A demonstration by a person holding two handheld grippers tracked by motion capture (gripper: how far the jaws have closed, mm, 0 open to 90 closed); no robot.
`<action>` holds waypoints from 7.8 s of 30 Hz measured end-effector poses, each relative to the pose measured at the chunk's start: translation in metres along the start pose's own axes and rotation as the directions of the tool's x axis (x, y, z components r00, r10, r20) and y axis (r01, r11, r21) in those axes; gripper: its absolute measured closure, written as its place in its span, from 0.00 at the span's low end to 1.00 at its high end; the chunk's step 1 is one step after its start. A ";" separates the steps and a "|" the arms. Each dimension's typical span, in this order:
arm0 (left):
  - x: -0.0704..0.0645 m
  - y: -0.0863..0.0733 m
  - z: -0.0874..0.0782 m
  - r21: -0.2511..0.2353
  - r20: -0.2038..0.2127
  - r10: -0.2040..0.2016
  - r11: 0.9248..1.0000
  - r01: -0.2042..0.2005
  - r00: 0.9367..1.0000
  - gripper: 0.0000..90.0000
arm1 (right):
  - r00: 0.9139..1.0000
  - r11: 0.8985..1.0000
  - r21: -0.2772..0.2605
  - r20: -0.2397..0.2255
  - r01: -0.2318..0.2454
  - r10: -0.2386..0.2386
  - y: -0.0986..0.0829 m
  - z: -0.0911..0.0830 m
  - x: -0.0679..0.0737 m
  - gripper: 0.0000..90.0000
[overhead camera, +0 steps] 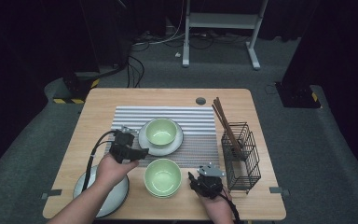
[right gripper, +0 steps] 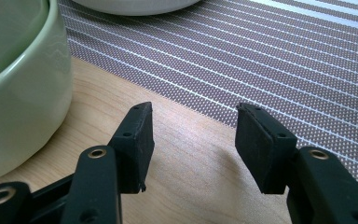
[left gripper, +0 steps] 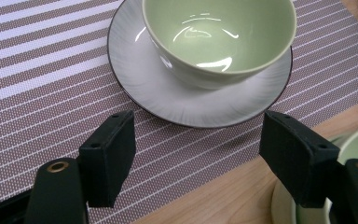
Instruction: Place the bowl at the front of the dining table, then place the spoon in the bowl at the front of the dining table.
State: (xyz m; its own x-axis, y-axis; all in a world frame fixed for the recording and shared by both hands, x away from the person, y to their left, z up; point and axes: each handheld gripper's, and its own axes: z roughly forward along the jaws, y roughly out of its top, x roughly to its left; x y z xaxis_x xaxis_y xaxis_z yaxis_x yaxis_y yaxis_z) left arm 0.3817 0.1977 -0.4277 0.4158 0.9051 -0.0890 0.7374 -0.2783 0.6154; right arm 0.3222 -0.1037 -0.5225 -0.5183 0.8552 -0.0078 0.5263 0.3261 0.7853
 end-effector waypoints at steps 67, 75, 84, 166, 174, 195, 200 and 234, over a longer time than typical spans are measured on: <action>0.016 -0.111 -0.009 -0.181 0.059 0.124 0.977 -0.111 0.991 0.23 | 1.000 0.997 0.078 0.010 0.002 -0.003 0.003 0.007 0.003 0.47; 0.020 -0.113 -0.017 -0.211 0.071 0.164 0.967 -0.146 0.984 0.22 | 1.000 0.997 0.082 0.027 -0.008 0.006 0.003 0.007 0.003 0.45; 0.033 -0.117 -0.024 -0.227 0.089 0.180 0.961 -0.156 0.980 0.23 | 0.999 0.997 0.079 0.029 0.019 -0.021 0.003 0.007 0.005 0.42; 0.050 -0.119 -0.031 -0.230 0.140 0.165 0.965 -0.130 0.976 0.17 | 0.999 0.990 -0.142 0.034 0.024 -0.019 0.074 -0.057 0.023 0.33; 0.050 -0.119 -0.032 -0.232 0.150 0.158 0.965 -0.121 0.976 0.17 | 0.999 0.984 -0.177 0.043 0.016 -0.009 0.079 -0.067 0.020 0.37; 0.049 -0.119 -0.034 -0.227 0.165 0.167 0.966 -0.128 0.972 0.17 | 0.996 0.971 -0.237 0.090 0.040 -0.020 0.098 -0.089 0.013 0.44; 0.049 -0.119 -0.034 -0.227 0.165 0.168 0.965 -0.128 0.972 0.17 | 0.995 0.971 -0.239 0.098 0.019 0.005 0.101 -0.094 0.007 0.46; 0.048 -0.120 -0.032 -0.217 0.152 0.175 0.966 -0.140 0.973 0.18 | 0.972 0.960 -0.281 0.228 0.010 0.057 0.097 -0.110 -0.029 0.51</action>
State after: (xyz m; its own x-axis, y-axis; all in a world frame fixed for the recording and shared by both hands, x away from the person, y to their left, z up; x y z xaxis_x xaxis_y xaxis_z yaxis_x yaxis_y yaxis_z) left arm 0.2962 0.2848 -0.4808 0.6141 0.7831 -0.0982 0.5393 -0.3256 0.7766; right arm 0.3140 -0.1414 -0.3780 -0.3199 0.9417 -0.1043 0.3101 0.2081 0.9276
